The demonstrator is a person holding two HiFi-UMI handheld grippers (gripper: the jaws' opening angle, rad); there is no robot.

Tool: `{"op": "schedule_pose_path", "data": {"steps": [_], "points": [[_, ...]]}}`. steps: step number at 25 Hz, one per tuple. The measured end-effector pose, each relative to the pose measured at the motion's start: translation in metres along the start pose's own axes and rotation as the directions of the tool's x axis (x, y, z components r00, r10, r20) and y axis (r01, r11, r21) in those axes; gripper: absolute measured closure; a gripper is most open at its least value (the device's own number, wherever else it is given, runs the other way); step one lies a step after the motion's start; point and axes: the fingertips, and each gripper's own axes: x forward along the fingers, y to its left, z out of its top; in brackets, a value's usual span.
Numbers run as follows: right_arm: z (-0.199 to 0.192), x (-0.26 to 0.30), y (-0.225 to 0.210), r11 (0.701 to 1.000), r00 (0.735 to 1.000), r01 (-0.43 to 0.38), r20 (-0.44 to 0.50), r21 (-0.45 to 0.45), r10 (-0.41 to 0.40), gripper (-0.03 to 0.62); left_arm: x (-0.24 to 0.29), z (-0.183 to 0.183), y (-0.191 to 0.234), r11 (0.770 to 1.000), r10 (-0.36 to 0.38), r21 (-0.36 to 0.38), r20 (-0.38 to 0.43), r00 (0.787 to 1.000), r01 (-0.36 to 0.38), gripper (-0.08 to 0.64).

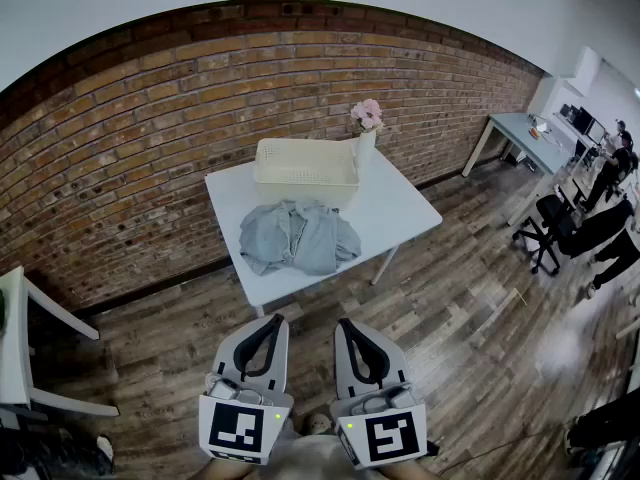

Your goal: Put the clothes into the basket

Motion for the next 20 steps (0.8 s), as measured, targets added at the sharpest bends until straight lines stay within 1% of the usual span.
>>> {"op": "schedule_pose_path", "data": {"steps": [5, 11, 15, 20], "points": [[-0.001, 0.011, 0.005, 1.0, 1.0, 0.014, -0.005, -0.005, -0.014, 0.588, 0.002, -0.002, 0.013, 1.0, -0.002, 0.003, -0.001, 1.0, 0.002, 0.551], [-0.01, 0.018, 0.007, 0.999, 0.999, 0.045, -0.022, -0.006, -0.045, 0.588, 0.007, -0.011, 0.022, 1.0, -0.023, 0.003, -0.011, 1.0, 0.023, 0.551], [-0.016, 0.02, 0.01, 0.998, 0.998, 0.056, -0.026, 0.014, -0.056, 0.586, 0.006, -0.016, 0.026, 0.999, -0.039, 0.005, -0.021, 0.999, 0.039, 0.551], [-0.017, 0.022, 0.014, 0.997, 0.997, 0.072, -0.025, 0.012, -0.072, 0.586, 0.005, -0.02, 0.035, 0.999, -0.044, 0.007, -0.026, 0.999, 0.044, 0.551]]}}
